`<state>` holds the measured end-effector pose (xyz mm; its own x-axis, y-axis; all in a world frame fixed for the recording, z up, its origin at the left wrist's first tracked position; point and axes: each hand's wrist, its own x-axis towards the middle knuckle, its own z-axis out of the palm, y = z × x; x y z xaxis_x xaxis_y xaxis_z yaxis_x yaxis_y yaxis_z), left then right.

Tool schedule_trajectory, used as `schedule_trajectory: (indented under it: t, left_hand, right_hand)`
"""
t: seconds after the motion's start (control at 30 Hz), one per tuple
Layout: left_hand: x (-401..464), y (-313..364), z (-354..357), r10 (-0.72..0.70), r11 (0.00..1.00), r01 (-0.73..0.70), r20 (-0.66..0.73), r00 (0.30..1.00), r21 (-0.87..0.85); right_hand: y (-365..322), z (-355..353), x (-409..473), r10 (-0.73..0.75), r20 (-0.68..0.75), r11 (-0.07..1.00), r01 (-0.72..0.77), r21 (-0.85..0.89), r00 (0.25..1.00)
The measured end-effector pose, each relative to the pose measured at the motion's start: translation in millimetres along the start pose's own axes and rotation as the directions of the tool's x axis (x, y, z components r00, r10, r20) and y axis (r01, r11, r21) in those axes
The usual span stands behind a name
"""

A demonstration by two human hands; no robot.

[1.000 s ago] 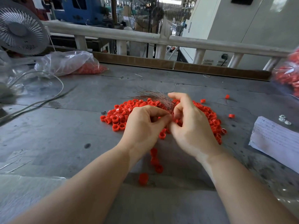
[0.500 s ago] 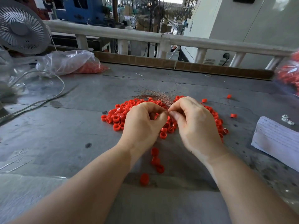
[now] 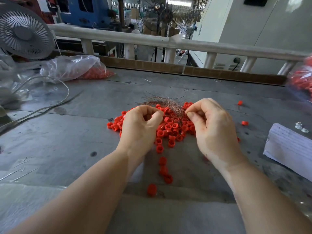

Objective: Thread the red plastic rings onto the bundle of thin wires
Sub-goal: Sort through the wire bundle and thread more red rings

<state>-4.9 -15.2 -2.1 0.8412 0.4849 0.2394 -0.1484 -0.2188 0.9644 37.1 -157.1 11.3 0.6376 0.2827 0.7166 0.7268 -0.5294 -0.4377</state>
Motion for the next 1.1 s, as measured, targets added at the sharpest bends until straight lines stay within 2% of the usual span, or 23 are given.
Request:
schedule_trajectory:
  t: [0.27,0.43,0.6,0.87,1.0,1.1]
  left_hand:
    - [-3.9,6.5,1.7,0.081,0.995,-0.072,0.122,0.989,-0.076]
    - [-6.7,10.2,0.7,0.074,0.991,-0.057,0.143,0.987,-0.118]
    - [-5.1,7.5,1.2,0.124,0.991,-0.121,0.073,0.990,-0.052]
    - [-5.1,5.6,3.6,0.141,0.988,-0.148,0.126,0.982,0.047]
    - [-5.6,5.8,3.6,0.105,0.994,-0.108,0.156,0.982,0.010]
    - [-5.2,5.9,2.8,0.020,0.991,0.008,0.210,0.977,-0.134]
  right_hand:
    - [-1.0,2.3,-0.1,0.071,0.052,0.995,-0.075,0.064,0.996]
    - [-2.7,3.1,-0.4,0.093,0.074,0.993,-0.098,0.069,0.993]
    - [-2.7,3.1,-1.0,0.096,0.114,0.992,-0.105,0.073,0.989]
    - [-8.2,2.9,-2.6,-0.018,0.113,0.997,0.009,0.082,0.993]
    - [-8.4,3.4,-1.6,-0.005,0.125,0.994,-0.009,0.106,0.992]
    - [-8.9,3.1,-0.7,0.029,0.133,0.984,-0.052,0.171,0.991]
